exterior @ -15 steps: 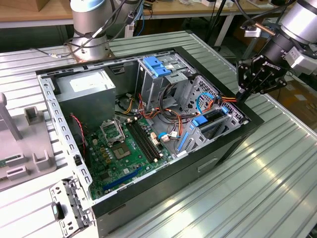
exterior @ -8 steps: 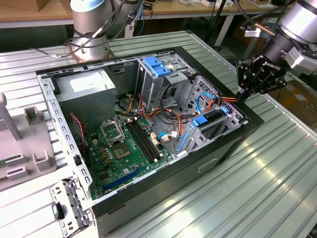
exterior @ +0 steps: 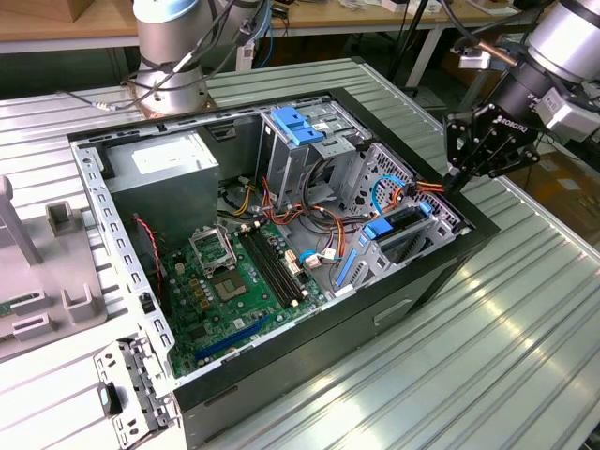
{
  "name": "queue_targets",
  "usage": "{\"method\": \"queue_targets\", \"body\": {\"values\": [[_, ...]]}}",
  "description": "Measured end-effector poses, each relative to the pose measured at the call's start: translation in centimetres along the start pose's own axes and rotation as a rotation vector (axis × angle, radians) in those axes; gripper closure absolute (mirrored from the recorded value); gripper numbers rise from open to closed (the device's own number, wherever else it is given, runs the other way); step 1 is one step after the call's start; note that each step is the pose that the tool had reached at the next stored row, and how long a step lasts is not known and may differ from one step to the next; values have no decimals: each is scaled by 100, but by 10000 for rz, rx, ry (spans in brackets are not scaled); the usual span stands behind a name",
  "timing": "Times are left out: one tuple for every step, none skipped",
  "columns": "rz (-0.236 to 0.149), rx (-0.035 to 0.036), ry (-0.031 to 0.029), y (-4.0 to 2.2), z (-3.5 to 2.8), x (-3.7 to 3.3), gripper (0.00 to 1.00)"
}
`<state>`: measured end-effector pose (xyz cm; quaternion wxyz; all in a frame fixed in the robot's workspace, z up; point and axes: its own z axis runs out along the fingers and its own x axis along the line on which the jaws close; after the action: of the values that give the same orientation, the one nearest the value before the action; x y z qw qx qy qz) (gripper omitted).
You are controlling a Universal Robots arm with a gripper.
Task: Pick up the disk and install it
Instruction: 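Insert the first disk wire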
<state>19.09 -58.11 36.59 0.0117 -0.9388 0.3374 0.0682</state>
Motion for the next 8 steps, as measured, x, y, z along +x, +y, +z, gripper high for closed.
{"method": "queue_targets", "body": {"values": [[-1,14,-8,19,3,-23,83],[-4,35,-21,43,7,-52,83],[-7,54,-34,62,11,-75,83],[-11,75,-47,87,16,-105,83],[-13,91,-56,109,20,-132,83],[-14,105,-66,141,27,-170,83],[-17,118,-75,177,34,-213,83],[-18,127,-82,201,40,-241,83]]}}
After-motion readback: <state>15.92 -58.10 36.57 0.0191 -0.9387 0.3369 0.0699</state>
